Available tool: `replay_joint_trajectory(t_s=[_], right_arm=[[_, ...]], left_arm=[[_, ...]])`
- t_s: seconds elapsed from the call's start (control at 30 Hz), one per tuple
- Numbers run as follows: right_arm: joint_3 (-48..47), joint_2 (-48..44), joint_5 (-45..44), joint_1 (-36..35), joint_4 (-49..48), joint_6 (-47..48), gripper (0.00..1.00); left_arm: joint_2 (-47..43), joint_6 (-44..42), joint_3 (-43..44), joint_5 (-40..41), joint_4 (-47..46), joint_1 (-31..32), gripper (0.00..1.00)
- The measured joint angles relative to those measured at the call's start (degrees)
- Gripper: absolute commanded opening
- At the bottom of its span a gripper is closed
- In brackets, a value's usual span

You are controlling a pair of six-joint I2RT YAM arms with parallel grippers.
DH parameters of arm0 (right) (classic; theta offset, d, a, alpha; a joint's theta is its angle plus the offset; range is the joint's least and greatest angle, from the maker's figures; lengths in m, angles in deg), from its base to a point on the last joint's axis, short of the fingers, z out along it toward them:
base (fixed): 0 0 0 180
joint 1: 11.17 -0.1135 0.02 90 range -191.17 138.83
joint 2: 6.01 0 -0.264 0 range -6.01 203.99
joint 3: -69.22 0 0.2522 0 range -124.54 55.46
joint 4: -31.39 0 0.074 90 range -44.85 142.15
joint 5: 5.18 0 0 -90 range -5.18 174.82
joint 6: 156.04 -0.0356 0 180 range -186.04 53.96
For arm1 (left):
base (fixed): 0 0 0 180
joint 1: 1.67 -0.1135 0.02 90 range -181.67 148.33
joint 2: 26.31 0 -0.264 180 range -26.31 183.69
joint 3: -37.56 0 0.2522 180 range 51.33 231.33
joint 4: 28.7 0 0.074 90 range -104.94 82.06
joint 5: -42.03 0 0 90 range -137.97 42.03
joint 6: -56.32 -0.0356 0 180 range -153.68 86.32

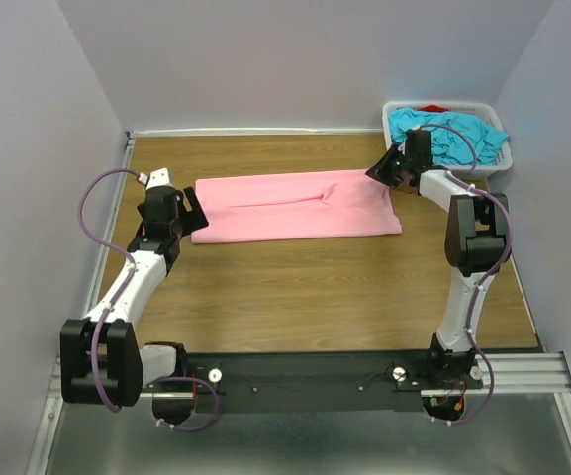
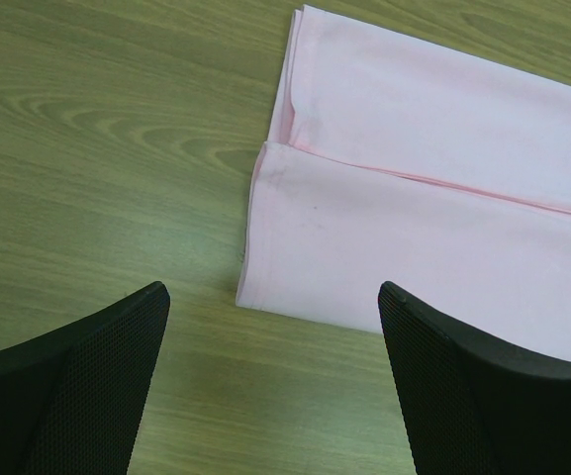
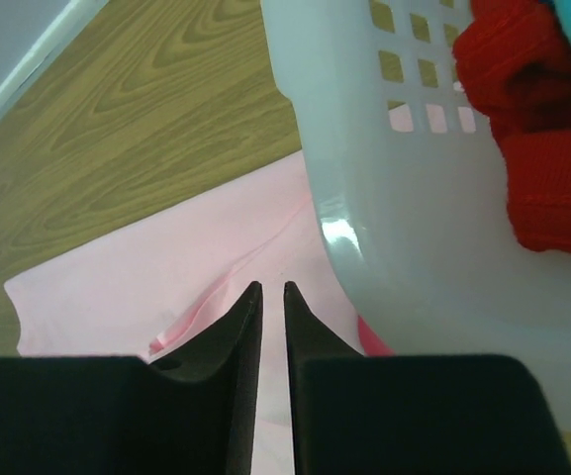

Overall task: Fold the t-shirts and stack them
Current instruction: Fold the tshirt

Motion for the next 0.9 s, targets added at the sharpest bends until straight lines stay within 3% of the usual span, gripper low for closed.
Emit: replay_joint_trajectory(t_s=[0.23, 0.4, 0.57, 0.73, 0.9], right_arm=[[1.9, -2.8, -1.8, 0.0, 0.2, 2.3, 0.33], [11.4, -12.9, -2.5, 0.0, -0.2, 2.9, 0.39], [22.7, -21.7, -2.6, 0.0, -0.5, 2.0, 0.39], [28.6, -22.8, -2.5, 0.0, 0.0, 1.3, 0.39], [30.7, -22.8, -1.4, 0.0, -0.2, 0.4, 0.39]], left_arm=[[0.0, 0.0, 0.0, 0.0, 0.0, 0.0, 0.94], [2.6, -0.2, 2.9, -0.6, 0.8, 1.2, 0.94], [13.8, -2.0, 16.1, -1.6, 1.6, 6.5, 0.92], [28.0, -3.5, 31.0, -3.0, 3.4, 11.8, 0.84], [40.0, -4.7, 40.7, -4.5, 6.3, 13.1, 0.80]])
